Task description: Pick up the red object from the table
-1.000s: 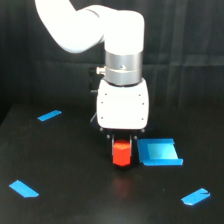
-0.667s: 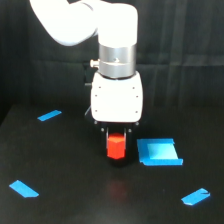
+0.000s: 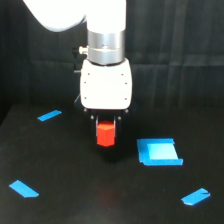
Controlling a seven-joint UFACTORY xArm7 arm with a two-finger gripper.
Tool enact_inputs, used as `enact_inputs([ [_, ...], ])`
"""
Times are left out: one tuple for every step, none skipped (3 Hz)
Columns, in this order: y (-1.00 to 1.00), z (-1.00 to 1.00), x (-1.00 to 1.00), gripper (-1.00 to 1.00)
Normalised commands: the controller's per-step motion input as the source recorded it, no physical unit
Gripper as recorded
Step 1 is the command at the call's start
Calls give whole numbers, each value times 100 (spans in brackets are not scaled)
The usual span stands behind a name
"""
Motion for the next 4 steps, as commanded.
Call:
enact_inputs([
  [-12, 99, -23, -95],
  [11, 83, 3, -92],
  [4, 64, 7, -93],
  [4, 60, 6, -100],
])
